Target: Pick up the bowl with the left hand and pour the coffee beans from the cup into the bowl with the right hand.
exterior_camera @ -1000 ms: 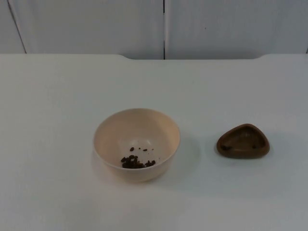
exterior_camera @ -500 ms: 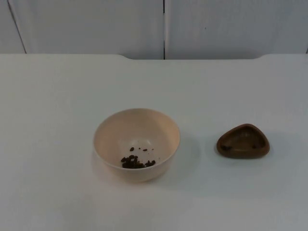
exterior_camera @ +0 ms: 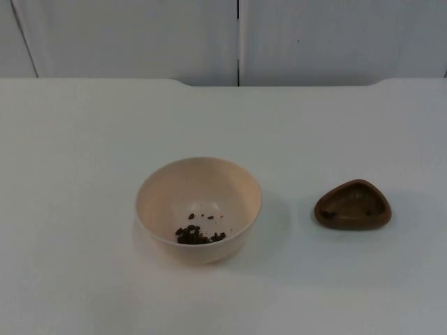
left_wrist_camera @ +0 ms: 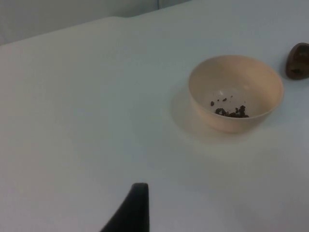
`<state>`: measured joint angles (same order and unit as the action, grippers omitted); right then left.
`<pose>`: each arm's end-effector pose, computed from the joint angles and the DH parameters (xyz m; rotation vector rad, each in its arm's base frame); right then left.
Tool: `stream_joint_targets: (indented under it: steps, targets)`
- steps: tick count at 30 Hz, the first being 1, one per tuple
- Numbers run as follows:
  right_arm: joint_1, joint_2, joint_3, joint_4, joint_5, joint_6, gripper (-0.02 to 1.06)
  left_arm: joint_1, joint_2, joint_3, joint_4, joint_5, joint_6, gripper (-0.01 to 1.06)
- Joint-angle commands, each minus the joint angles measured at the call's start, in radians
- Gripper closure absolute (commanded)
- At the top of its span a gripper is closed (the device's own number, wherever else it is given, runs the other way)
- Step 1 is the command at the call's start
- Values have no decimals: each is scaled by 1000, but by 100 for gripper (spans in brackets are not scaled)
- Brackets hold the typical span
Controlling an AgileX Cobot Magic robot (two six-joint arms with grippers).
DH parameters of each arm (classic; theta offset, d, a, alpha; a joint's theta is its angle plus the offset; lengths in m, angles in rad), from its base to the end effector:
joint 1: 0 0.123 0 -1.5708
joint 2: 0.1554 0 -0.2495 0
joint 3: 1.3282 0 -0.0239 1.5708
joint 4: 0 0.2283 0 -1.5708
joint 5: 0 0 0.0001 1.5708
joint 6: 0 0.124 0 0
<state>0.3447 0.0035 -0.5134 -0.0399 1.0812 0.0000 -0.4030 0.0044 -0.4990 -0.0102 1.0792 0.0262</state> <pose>0.0379 0.0090 0.2529 -0.3505 2.0283 0.1660 0.0365 -0.0168 0.2489 0.4429 2.0294 -0.2436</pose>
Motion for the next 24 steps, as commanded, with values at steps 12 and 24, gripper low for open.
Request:
stream_joint_targets:
  steps: [12, 24]
  targets:
    - [-202, -4, -2, -3, -3, 7, -1, -2, -4, 4, 0, -2, -4, 0]
    - [-323, -4, -2, -3, -3, 7, -1, -2, -4, 4, 0, -2, -4, 0]
